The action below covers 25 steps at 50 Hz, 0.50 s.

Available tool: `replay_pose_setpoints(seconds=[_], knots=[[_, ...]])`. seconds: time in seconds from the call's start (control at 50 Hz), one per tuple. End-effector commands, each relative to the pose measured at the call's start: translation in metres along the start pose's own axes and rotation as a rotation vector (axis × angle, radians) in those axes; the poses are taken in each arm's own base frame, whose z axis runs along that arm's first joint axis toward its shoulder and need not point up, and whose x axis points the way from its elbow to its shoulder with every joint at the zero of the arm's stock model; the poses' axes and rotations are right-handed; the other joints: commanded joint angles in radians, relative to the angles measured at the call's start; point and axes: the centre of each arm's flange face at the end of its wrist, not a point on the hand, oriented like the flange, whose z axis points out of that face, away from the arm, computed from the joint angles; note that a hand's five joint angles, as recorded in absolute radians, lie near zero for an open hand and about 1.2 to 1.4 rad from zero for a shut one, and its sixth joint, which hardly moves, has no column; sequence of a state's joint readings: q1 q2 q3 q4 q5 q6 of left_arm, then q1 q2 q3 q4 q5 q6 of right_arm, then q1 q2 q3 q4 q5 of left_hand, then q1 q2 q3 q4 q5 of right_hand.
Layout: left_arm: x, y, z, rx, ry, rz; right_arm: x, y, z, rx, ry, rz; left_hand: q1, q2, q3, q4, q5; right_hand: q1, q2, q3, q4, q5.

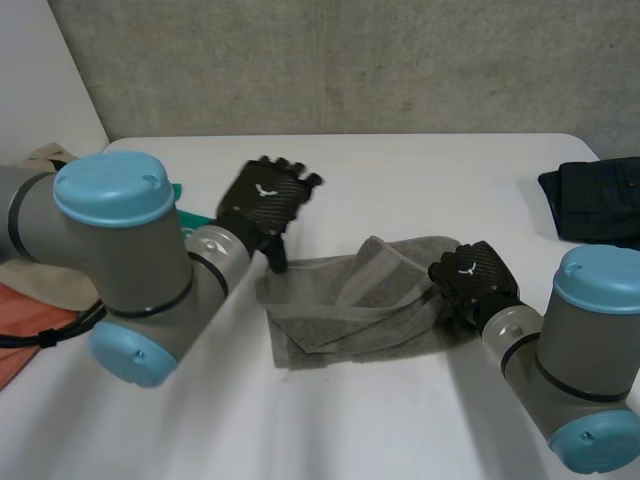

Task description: Fold the laundry.

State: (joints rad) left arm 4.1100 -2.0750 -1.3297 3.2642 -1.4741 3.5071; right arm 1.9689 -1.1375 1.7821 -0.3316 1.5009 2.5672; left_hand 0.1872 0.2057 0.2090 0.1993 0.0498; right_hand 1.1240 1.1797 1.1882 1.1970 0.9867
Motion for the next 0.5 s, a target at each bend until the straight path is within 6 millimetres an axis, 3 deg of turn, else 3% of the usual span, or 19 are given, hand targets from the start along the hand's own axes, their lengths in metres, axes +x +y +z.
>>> replay_pose_setpoints(seconds=[0.02,0.1,0.16,0.4,0.5], knots=[[0.06,-0.01,-0.019,0.047,0.223,-0.047,0.001,0.002,-0.001,-0.01,0.004,-0.002,-0.013,-0.031,-0.034,-0.025,-0.05,0.272,0.217,0.208,0.199,0.235],[0.086,0.0,-0.018,0.039,0.291,-0.037,0.0,0.003,-0.002,-0.021,-0.001,-0.001,-0.013,-0.031,-0.034,-0.025,-0.05,0.272,0.217,0.208,0.199,0.235],[0.093,0.009,-0.008,0.033,0.278,-0.007,-0.001,0.004,-0.004,-0.026,-0.008,-0.001,-0.013,-0.031,-0.034,-0.025,-0.05,0.272,0.217,0.208,0.199,0.235],[0.098,0.039,0.023,-0.009,0.206,0.057,-0.001,0.003,-0.006,-0.024,-0.01,0.001,-0.013,-0.031,-0.034,-0.025,-0.05,0.272,0.217,0.208,0.199,0.235],[0.077,0.042,0.043,0.009,0.107,0.053,0.0,0.003,-0.007,-0.025,-0.009,0.0,-0.013,-0.031,-0.034,-0.025,-0.05,0.272,0.217,0.208,0.199,0.235]])
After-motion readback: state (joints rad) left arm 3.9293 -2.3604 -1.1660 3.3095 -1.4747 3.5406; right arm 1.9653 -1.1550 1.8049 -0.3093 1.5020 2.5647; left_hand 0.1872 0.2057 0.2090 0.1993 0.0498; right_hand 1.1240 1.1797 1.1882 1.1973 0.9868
